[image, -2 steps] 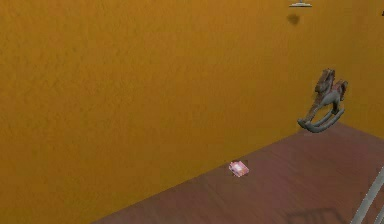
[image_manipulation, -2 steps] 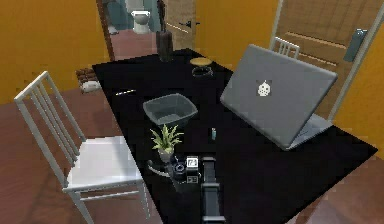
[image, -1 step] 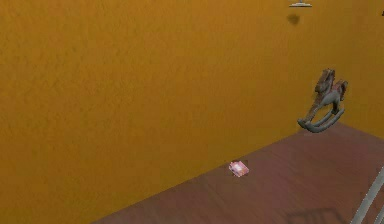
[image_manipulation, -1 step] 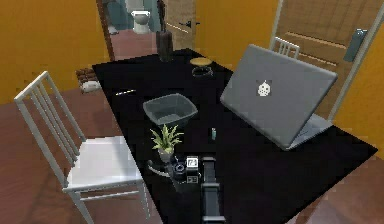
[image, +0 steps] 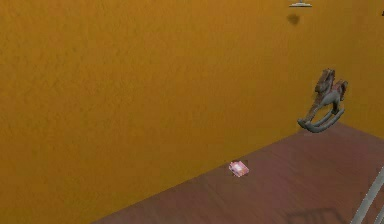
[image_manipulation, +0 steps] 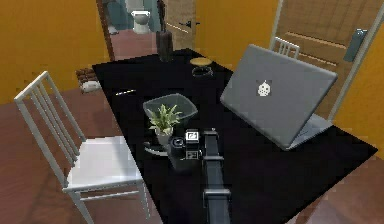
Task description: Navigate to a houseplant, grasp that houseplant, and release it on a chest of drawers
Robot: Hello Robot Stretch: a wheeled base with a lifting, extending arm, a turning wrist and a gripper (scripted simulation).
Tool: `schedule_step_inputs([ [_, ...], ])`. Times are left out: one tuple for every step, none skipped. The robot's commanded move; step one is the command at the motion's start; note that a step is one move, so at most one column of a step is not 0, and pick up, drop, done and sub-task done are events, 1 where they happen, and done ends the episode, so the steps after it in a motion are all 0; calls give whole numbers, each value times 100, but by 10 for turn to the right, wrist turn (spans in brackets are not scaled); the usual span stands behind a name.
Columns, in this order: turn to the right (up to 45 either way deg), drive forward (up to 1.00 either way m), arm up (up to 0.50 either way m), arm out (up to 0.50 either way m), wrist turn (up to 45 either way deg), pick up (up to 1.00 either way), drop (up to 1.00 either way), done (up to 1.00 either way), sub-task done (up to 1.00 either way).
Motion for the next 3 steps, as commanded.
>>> schedule_step_inputs([
  [0,0,22,0,0,0,0,0,0],
  [0,0,0,0,-450,0,0,0,0],
  [0,0,0,0,-450,0,0,0,0],
])
